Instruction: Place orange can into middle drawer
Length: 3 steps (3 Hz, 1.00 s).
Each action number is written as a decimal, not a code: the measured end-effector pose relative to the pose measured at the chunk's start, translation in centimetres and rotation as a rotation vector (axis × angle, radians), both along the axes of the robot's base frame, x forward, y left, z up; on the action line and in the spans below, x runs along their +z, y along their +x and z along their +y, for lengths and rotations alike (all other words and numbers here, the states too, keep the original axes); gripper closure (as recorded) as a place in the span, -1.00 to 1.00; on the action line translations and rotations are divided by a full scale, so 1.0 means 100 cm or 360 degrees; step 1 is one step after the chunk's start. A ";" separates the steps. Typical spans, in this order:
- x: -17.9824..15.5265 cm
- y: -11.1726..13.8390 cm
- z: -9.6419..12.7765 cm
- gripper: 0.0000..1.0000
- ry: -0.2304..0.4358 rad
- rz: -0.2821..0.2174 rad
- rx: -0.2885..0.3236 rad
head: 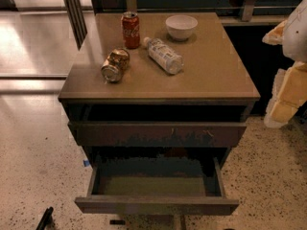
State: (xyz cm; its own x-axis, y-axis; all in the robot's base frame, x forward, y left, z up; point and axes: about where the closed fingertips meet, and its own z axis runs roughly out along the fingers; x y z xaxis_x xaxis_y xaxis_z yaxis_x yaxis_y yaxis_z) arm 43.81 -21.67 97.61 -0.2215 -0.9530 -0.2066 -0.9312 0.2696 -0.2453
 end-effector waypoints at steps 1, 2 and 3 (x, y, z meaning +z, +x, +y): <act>0.001 0.000 0.000 -1.00 0.0001 -0.0005 0.0000; 0.011 0.010 0.001 -1.00 0.0114 -0.0112 -0.0024; 0.028 0.033 -0.017 -1.00 0.0372 -0.0305 -0.0143</act>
Offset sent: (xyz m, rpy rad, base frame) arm 0.0332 -0.0010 0.0349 0.2515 -0.2190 -0.0519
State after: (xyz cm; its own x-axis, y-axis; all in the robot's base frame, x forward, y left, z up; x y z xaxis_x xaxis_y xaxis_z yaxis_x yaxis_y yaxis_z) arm 47.13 -23.33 100.38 -0.2387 -0.8531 -0.4640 -0.8438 0.4187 -0.3356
